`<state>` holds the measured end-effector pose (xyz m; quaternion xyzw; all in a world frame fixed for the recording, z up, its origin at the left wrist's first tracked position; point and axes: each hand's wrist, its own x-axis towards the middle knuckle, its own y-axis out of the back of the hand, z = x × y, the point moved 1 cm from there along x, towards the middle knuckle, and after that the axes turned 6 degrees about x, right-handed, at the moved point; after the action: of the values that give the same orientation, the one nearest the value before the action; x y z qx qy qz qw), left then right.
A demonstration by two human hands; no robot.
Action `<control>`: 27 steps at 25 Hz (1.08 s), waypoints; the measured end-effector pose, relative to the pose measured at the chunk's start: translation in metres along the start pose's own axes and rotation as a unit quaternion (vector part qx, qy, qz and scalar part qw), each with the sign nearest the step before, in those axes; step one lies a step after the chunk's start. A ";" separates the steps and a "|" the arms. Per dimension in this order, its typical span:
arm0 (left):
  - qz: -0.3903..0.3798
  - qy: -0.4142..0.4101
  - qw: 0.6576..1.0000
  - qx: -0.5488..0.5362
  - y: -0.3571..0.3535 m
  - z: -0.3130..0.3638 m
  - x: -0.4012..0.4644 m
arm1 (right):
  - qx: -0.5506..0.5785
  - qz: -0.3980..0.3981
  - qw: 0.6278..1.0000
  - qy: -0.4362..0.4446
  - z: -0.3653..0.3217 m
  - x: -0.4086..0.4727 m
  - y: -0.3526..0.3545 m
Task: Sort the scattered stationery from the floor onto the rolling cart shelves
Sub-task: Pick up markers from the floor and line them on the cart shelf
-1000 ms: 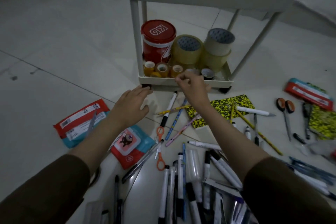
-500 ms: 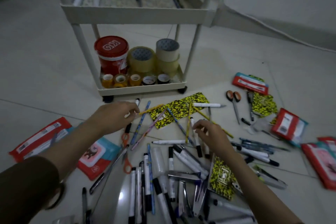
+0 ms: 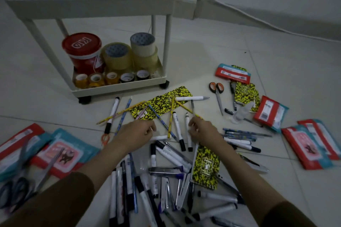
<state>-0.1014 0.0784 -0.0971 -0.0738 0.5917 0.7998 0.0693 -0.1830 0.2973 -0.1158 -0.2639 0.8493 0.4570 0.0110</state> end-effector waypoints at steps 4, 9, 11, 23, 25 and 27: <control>-0.001 -0.062 0.997 0.034 -0.018 0.024 0.002 | -0.077 -0.018 0.997 -0.020 -0.010 0.008 -0.023; 0.000 -0.118 0.987 0.108 -0.033 0.026 -0.002 | -0.094 -0.006 0.995 -0.020 -0.014 0.007 -0.037; -0.016 -0.145 0.981 0.129 -0.038 0.022 -0.006 | -0.095 -0.009 0.995 -0.019 -0.014 0.005 -0.039; -0.019 -0.178 0.960 0.214 -0.047 0.022 -0.007 | -0.008 0.027 0.999 -0.020 -0.007 -0.009 -0.030; -0.015 -0.174 0.958 0.228 -0.049 0.022 -0.006 | 0.013 0.039 0.999 -0.018 -0.006 -0.014 -0.029; -0.009 -0.165 0.955 0.247 -0.050 0.023 -0.005 | 0.027 0.044 0.998 -0.019 -0.006 -0.018 -0.029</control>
<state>-0.0871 0.1144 -0.1360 0.0732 0.7502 0.6293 0.1892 -0.1530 0.2878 -0.1299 -0.2173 0.8718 0.4388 0.0139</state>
